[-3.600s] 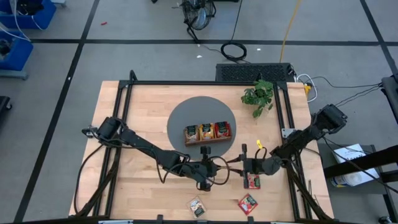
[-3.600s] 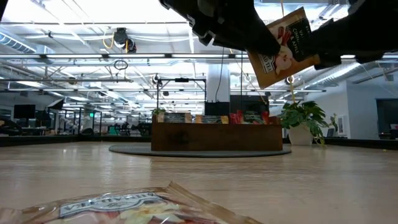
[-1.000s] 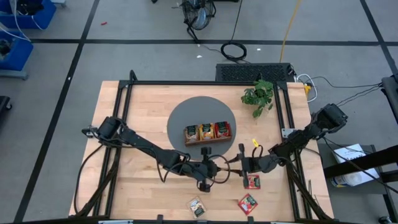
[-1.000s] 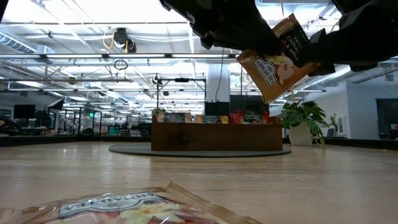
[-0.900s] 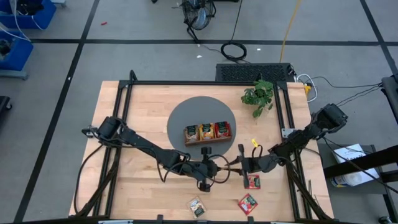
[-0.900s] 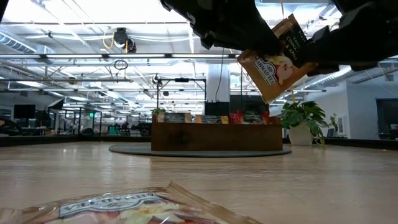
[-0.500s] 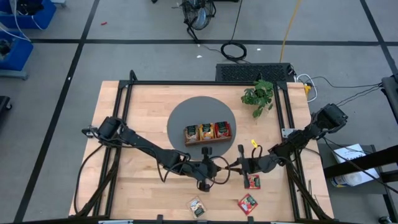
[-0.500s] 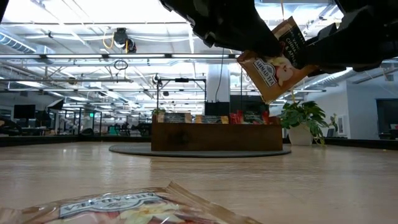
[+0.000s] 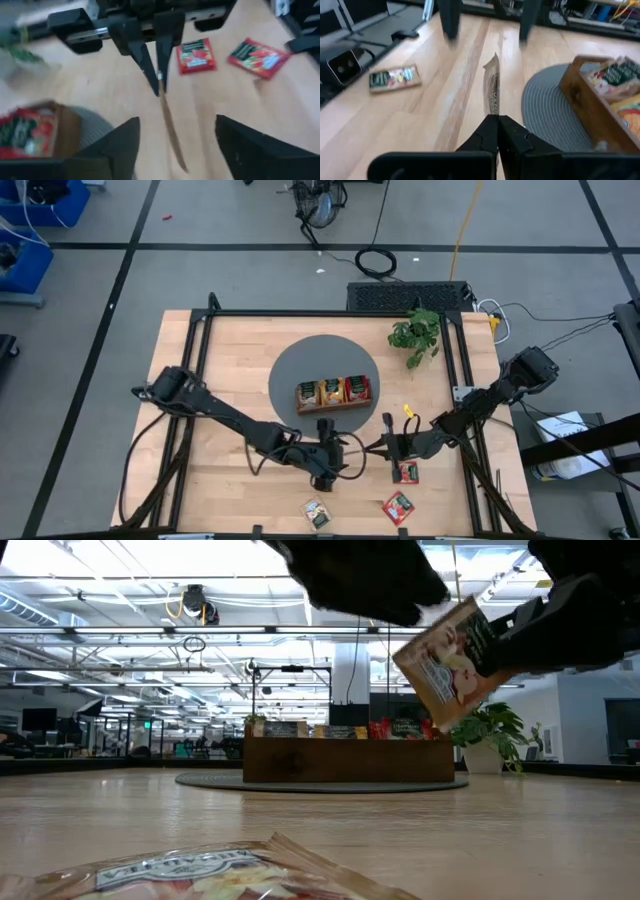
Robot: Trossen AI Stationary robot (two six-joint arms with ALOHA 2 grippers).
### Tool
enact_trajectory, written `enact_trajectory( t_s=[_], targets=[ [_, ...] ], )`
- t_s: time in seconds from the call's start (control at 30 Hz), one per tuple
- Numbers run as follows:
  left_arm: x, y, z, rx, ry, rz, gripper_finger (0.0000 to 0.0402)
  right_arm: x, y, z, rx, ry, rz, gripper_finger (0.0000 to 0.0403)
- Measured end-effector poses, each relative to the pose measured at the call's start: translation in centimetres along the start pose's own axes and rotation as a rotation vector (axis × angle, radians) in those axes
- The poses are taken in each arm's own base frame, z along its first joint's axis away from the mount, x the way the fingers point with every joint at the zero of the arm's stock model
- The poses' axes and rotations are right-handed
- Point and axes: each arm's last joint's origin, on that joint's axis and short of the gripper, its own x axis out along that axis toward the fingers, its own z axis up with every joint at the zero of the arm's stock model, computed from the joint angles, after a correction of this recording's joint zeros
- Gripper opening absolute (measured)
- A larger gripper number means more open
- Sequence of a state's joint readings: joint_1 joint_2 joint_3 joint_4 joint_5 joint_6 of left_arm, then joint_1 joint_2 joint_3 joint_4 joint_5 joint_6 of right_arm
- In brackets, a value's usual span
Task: Pick & Place Tea
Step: Put the brown tea bag into the left section of the wooden organizer
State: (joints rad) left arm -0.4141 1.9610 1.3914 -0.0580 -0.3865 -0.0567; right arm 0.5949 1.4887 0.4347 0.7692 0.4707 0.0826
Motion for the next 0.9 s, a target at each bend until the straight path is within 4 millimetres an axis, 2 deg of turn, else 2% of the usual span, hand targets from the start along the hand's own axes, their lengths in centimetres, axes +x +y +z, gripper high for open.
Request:
enact_trajectory(
  t_s=[0.13, 0.23, 0.33, 0.47, 0.57, 0.63, 0.77, 0.9],
  targets=[
    [-3.3, -0.3, 0.7, -0.093, 0.070, -0.016, 0.0284, 0.0, 0.0, -0.2, 0.006, 0.022, -0.002, 0.0000],
    [-5.9, -1.3, -0.1, -0.106, 0.187, 0.008, 0.0275, 0.1, -0.4, -0.5, 0.045, 0.062, 0.006, 0.0000],
    [-7.9, -3.3, -2.0, -0.115, 0.298, 0.112, 0.0233, 0.4, -0.9, -0.7, 0.080, 0.110, 0.025, 0.0000],
    [-9.1, -5.8, -5.0, -0.159, 0.317, 0.140, 0.0133, 1.4, -1.3, 0.3, 0.075, 0.191, 0.031, 0.0000],
    [-9.2, -7.2, -7.7, -0.154, 0.308, 0.117, 0.0046, 2.8, -2.1, 2.6, 0.049, 0.298, 0.023, 0.0000],
    [-9.2, -7.9, -9.0, -0.156, 0.265, 0.097, 0.0013, 3.6, -2.9, 4.8, 0.005, 0.369, -0.003, 0.0000],
    [-8.8, -8.5, -11.6, -0.159, 0.187, 0.058, 0.0024, 4.6, -5.0, 9.4, -0.060, 0.430, 0.025, 0.0000],
    [-8.6, -8.5, -13.2, -0.217, 0.115, 0.019, 0.0026, 5.2, -8.1, 13.5, -0.081, 0.442, -0.010, 0.0000]
  ],
)
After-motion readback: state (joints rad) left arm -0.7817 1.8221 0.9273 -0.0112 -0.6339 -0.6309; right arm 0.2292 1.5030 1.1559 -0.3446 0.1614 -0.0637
